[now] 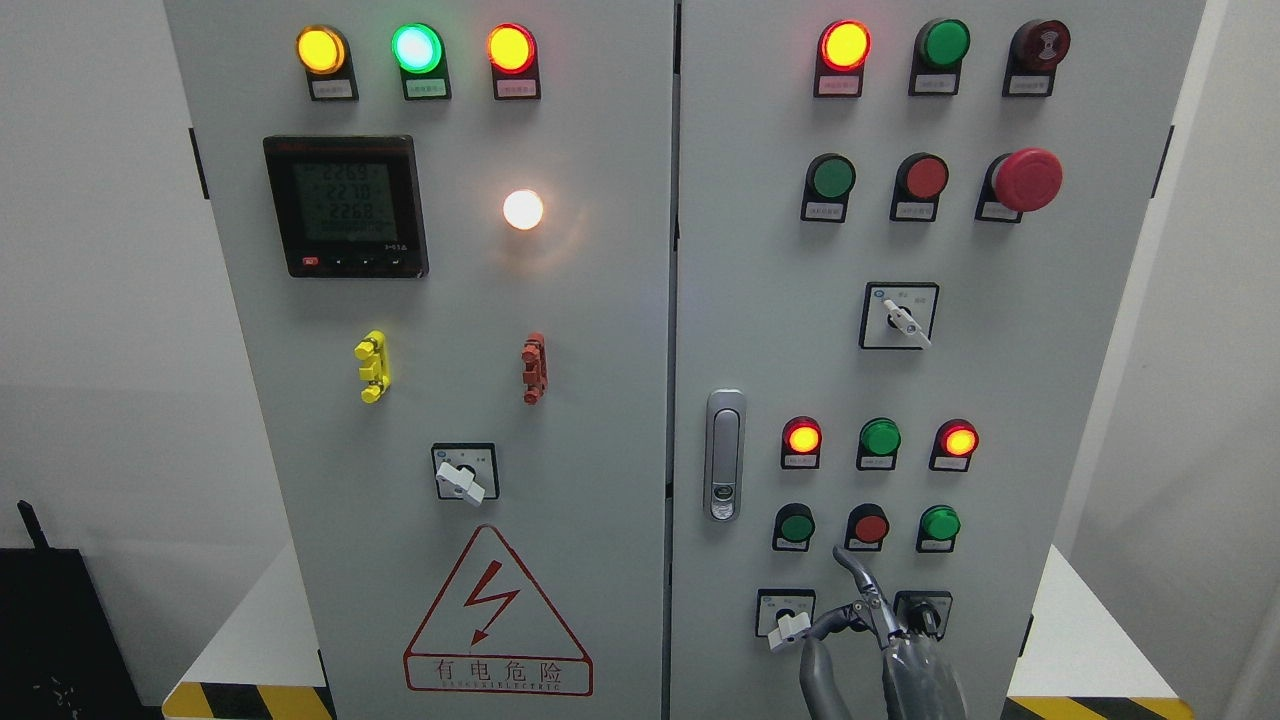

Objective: Press green start button

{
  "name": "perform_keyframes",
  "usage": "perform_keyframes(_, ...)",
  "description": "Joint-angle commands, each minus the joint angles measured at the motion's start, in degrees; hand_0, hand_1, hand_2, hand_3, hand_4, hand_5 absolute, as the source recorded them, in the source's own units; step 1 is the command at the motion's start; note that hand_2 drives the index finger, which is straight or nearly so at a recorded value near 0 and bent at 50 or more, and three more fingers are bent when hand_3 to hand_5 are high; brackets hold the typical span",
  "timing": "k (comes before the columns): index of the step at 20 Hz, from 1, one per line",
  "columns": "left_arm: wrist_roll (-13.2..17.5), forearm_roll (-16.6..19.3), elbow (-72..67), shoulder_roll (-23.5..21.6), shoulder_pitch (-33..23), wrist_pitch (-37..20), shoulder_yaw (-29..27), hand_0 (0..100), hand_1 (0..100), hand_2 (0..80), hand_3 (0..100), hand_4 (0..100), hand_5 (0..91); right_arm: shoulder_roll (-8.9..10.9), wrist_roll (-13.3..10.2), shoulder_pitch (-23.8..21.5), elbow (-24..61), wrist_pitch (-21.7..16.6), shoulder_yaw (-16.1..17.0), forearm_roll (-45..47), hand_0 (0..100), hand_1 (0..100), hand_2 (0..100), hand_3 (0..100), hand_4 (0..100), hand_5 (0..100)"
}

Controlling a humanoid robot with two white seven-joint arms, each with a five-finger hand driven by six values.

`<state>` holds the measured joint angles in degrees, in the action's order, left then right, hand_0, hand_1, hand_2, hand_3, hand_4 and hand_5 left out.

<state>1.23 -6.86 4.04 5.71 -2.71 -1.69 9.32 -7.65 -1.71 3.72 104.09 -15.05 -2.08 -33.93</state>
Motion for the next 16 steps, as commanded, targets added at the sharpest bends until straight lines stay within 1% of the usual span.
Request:
perform_keyframes(1,0.00,0.00,0.00,0.00,-0.01,0.02,0.00,12,56,0.0,0,0,0.0,0.01,-0.14,-1.88,1.56,0.20,-1.87,10.10,70,29,0,48,42,25)
perform_keyframes(4,0.00,0.00,0.00,0.00,-0.01,0.02,0.00,12,56,0.0,0,0,0.0,0.01,-0.05,-3.02,1.56,0.11,-2.31,13.79,68,26,0,40,35,19)
perform_keyframes(5,0.00,0.00,0.00,0.00,-0.01,0.02,0.00,12,56,0.0,0,0,0.0,0.01,-0.05,-3.46,1.64,0.11,-2.40,15.02,67,26,0,39,34,18)
perform_keyframes(7,0.00,0.00,0.00,0.00,0.07,0.02,0.00,12,56,0.0,0,0,0.0,0.01,0.04,-4.07,1.73,0.11,-2.40,17.49,65,23,0,32,28,13)
perform_keyframes(8,0.00,0.00,0.00,0.00,0.07,0.02,0.00,12,56,0.0,0,0,0.0,0.09,0.04,-4.25,2.08,0.11,-2.75,18.54,64,23,0,31,27,13)
perform_keyframes(9,0.00,0.00,0.00,0.00,-0.01,0.02,0.00,12,56,0.0,0,0,0.0,0.09,0.13,-4.77,2.08,0.20,-3.01,19.51,63,21,0,23,18,6)
perform_keyframes(11,0.00,0.00,0.00,0.00,0.07,0.02,0.00,12,56,0.0,0,0,0.0,0.27,0.13,-5.30,2.61,0.28,-3.19,21.01,62,21,0,22,16,4)
perform_keyframes(12,0.00,0.00,0.00,0.00,-0.01,0.02,0.00,12,56,0.0,0,0,0.0,0.18,0.21,-5.31,2.70,0.29,-3.19,21.45,61,20,0,18,12,0)
perform_keyframes(13,0.00,0.00,-0.09,0.00,0.07,0.02,0.00,12,56,0.0,0,0,0.0,0.18,0.65,-5.48,2.70,0.29,-3.28,21.89,59,20,0,14,7,0)
perform_keyframes(14,0.00,0.00,0.00,0.00,-0.01,0.02,0.00,12,56,0.0,0,0,0.0,0.09,1.61,-5.83,2.70,0.37,-3.54,22.50,58,21,0,14,7,0)
perform_keyframes(15,0.00,0.00,0.00,0.00,-0.01,0.02,0.00,12,56,0.0,0,0,0.0,0.09,2.49,-6.44,2.96,0.46,-3.54,23.38,55,20,0,12,3,0)
perform_keyframes(16,0.00,0.00,0.00,0.00,-0.01,0.02,0.00,12,56,0.0,0,0,0.0,0.09,2.93,-6.97,3.22,0.64,-3.72,24.17,54,20,0,11,2,0)
